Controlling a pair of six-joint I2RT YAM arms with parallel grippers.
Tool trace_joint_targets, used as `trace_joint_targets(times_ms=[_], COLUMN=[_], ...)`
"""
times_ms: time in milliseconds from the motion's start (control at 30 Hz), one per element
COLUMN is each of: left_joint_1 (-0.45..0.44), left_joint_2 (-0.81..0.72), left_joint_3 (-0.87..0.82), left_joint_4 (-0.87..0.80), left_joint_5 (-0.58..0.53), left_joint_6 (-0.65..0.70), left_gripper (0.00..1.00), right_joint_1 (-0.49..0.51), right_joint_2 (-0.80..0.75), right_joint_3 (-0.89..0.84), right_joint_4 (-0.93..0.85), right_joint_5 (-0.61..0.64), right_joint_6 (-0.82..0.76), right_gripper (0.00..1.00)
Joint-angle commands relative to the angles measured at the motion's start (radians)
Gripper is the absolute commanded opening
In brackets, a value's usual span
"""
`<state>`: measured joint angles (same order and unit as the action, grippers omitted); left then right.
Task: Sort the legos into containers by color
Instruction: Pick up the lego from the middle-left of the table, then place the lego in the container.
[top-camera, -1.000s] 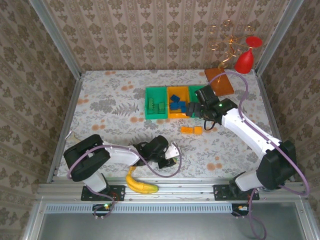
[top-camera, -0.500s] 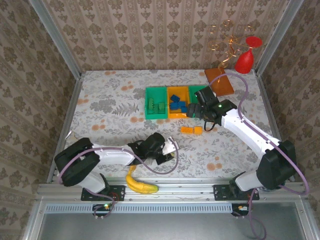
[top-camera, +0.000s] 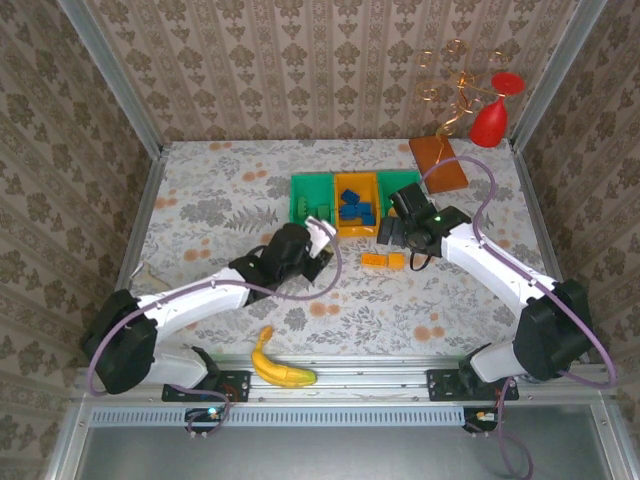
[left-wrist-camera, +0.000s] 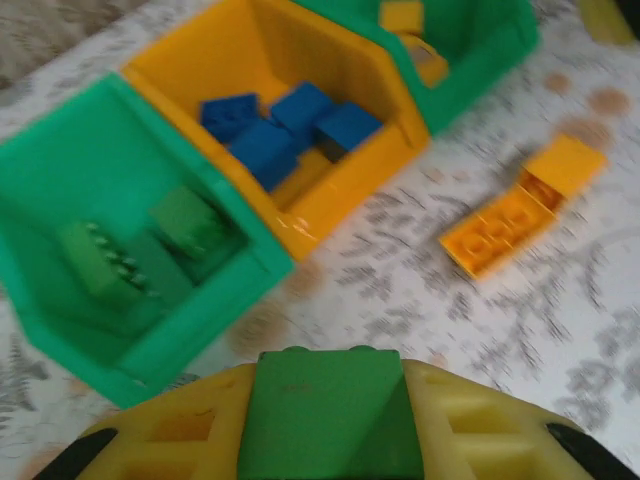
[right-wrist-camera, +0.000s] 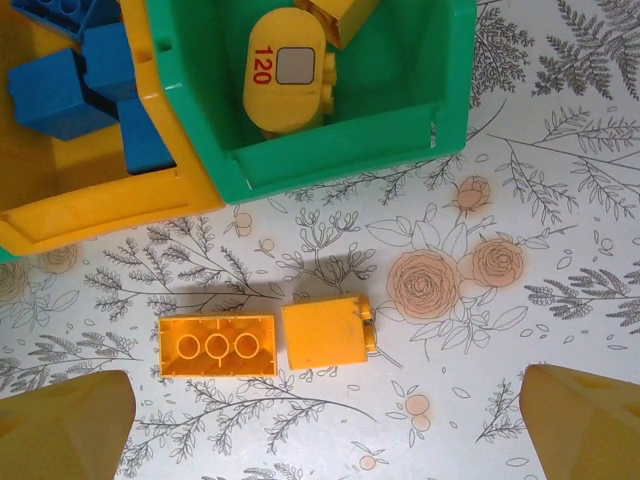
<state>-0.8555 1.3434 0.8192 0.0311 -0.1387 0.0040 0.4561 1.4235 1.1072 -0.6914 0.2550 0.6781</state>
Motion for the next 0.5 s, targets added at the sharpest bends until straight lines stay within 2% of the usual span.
trace_joint_targets(times_ms=[0, 200, 467], left_joint_1=[0.056, 0.148, 0.2], left_joint_2=[0.036, 0.161, 0.337], left_joint_3=[0.076, 0.199, 0.368], left_joint_4=[-0.055, -0.073, -0.112], left_joint_5=[-0.036, -0.034, -0.036], left_joint_6=[-0.076, -0.108, -0.111], left_gripper=[0.12, 0.13, 0.17], right_joint_1=[0.003, 0.003, 0.003], right_joint_2=[-0.02, -0.022, -0.026], right_joint_3=[-0.017, -0.042, -0.073], right_joint_4=[0.009, 0.016, 0.025], right_joint_5=[0.019, 0.016, 0.015], right_joint_6=[0.033, 0.046, 0.055], right_gripper=[1.0, 1.0, 1.0])
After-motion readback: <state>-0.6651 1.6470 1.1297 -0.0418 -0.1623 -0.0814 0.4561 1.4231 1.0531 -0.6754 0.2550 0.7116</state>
